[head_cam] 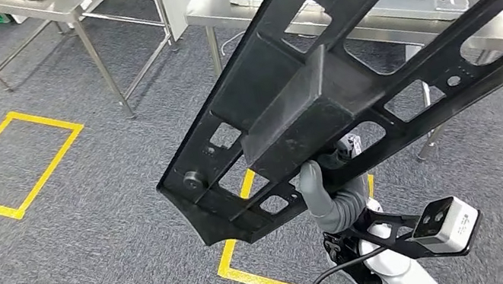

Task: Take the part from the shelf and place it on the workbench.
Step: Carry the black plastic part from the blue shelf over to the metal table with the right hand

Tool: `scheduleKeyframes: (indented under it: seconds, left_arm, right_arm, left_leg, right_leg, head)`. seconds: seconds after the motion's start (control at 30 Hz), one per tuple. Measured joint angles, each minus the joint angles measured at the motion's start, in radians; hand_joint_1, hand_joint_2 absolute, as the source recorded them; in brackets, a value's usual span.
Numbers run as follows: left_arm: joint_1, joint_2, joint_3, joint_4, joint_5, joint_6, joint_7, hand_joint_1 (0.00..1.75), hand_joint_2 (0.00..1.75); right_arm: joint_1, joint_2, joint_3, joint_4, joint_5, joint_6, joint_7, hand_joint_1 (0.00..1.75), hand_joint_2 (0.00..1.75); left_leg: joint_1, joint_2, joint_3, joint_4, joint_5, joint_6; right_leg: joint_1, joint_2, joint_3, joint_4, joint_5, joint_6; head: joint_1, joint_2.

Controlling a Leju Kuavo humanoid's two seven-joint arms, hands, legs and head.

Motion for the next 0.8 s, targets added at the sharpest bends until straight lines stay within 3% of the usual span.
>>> scheduleKeyframes:
  seconds: [0.03,0.1,0.17,0.2,0.23,0.27,0.33,0.4,0.47,0.53,0.6,0.67,0.7,0.73,0.8]
  left_arm:
    - [-0.001,-0.001,0.002,0.000,0.000,-0.002,0.000,0.00,1.75]
    - [0.001,-0.001,0.006,0.000,0.000,-0.008,-0.001,0.00,1.75]
    - [0.004,0.000,0.009,0.000,0.000,-0.014,-0.002,0.00,1.75]
    - [0.004,0.000,0.009,0.000,0.000,-0.016,-0.002,0.00,1.75]
    - [0.004,0.000,0.010,0.000,0.000,-0.016,-0.002,0.00,1.75]
    - [0.002,-0.001,0.010,0.000,0.000,-0.017,-0.002,0.00,1.75]
    - [0.001,-0.002,0.011,0.000,0.002,-0.018,-0.003,0.00,1.75]
    - [0.001,-0.002,0.014,0.000,0.005,-0.020,-0.006,0.00,1.75]
    - [0.000,-0.002,0.016,0.000,0.009,-0.024,-0.011,0.00,1.75]
    - [-0.003,-0.003,0.018,0.000,0.012,-0.031,-0.015,0.00,1.75]
    - [-0.002,-0.004,0.022,0.000,0.012,-0.035,-0.018,0.00,1.75]
    - [0.002,-0.005,0.027,0.000,0.013,-0.036,-0.019,0.00,1.75]
    - [0.004,-0.005,0.029,0.000,0.013,-0.036,-0.019,0.00,1.75]
    - [0.005,-0.005,0.031,0.000,0.013,-0.036,-0.019,0.00,1.75]
    - [0.004,-0.005,0.033,0.000,0.011,-0.037,-0.020,0.00,1.75]
  right_arm:
    - [-0.004,-0.001,0.000,0.001,-0.003,-0.003,0.000,1.75,1.75]
    - [-0.012,-0.003,0.002,0.002,-0.007,-0.008,0.000,1.75,1.75]
    - [-0.014,-0.005,0.003,0.005,-0.010,-0.010,0.000,1.75,1.75]
    - [-0.014,-0.006,0.004,0.006,-0.011,-0.010,0.000,1.75,1.75]
    - [-0.014,-0.008,0.004,0.007,-0.012,-0.010,0.000,1.75,1.75]
    - [-0.014,-0.009,0.004,0.008,-0.013,-0.009,0.000,1.75,1.75]
    - [-0.014,-0.010,0.004,0.008,-0.014,-0.008,0.000,1.75,1.75]
    - [-0.015,-0.011,0.005,0.007,-0.014,-0.006,0.000,1.75,1.75]
    - [-0.014,-0.012,0.006,0.007,-0.013,-0.002,0.000,1.75,1.75]
    - [-0.014,-0.013,0.006,0.007,-0.009,0.003,0.000,1.75,1.75]
    - [-0.015,-0.013,0.006,0.006,-0.005,0.009,-0.001,1.75,1.75]
    - [-0.012,-0.013,0.006,0.007,-0.001,0.012,0.000,1.75,1.75]
    - [-0.010,-0.013,0.006,0.008,0.000,0.012,0.000,1.75,1.75]
    - [-0.009,-0.013,0.006,0.009,0.000,0.012,0.000,1.75,1.75]
    - [-0.007,-0.013,0.006,0.009,0.002,0.014,0.000,1.75,1.75]
  left_leg:
    - [0.001,0.012,0.001,-0.004,0.003,0.007]
    - [-0.002,0.038,0.001,-0.008,0.003,0.015]
    - [-0.005,0.065,0.001,-0.007,0.001,0.017]
    - [-0.006,0.078,0.002,-0.007,-0.001,0.017]
    - [-0.006,0.091,0.003,-0.007,-0.002,0.016]
    - [-0.006,0.102,0.006,-0.007,-0.005,0.014]
    - [-0.009,0.122,0.015,-0.006,-0.011,0.006]
    - [-0.012,0.139,0.021,-0.006,-0.017,-0.005]
    - [-0.012,0.156,0.027,-0.009,-0.022,-0.017]
    - [-0.009,0.129,0.022,0.017,-0.044,-0.027]
    - [-0.006,0.074,-0.025,0.122,-0.101,-0.032]
    - [-0.005,0.052,-0.094,0.254,-0.151,-0.035]
    - [-0.005,0.049,-0.113,0.283,-0.149,-0.035]
    - [-0.005,0.048,-0.115,0.273,-0.128,-0.034]
    - [-0.004,0.025,-0.068,0.151,-0.046,-0.029]
  right_leg:
    - [0.001,-0.025,-0.014,0.028,-0.018,0.004]
    - [0.003,-0.090,-0.072,0.146,-0.081,0.010]
    - [0.001,-0.116,-0.134,0.270,-0.127,0.015]
    - [0.000,-0.119,-0.144,0.288,-0.125,0.016]
    - [0.000,-0.124,-0.130,0.261,-0.102,0.016]
    - [-0.001,-0.134,-0.095,0.195,-0.067,0.014]
    - [0.005,-0.179,-0.015,0.045,-0.013,0.004]
    - [0.013,-0.199,0.014,-0.013,-0.002,-0.008]
    - [0.014,-0.174,0.013,-0.014,0.000,-0.019]
    - [0.008,-0.151,0.018,-0.022,0.005,-0.031]
    - [0.004,-0.130,0.021,-0.026,0.008,-0.040]
    - [0.006,-0.103,0.021,-0.025,0.007,-0.044]
    - [0.007,-0.088,0.022,-0.024,0.006,-0.044]
    - [0.007,-0.074,0.023,-0.022,0.005,-0.044]
    - [0.006,-0.046,0.027,-0.019,0.002,-0.040]
  head:
    - [0.000,0.000]
    - [0.000,0.000]
    - [0.000,0.000]
    - [0.000,0.000]
    - [0.000,0.000]
    - [0.000,0.000]
    - [0.000,0.000]
    - [0.000,0.000]
    - [0.000,0.000]
    - [0.000,0.000]
    - [0.000,0.000]
    - [0.000,0.000]
    - [0.000,0.000]
    - [0.000,0.000]
    - [0.000,0.000]
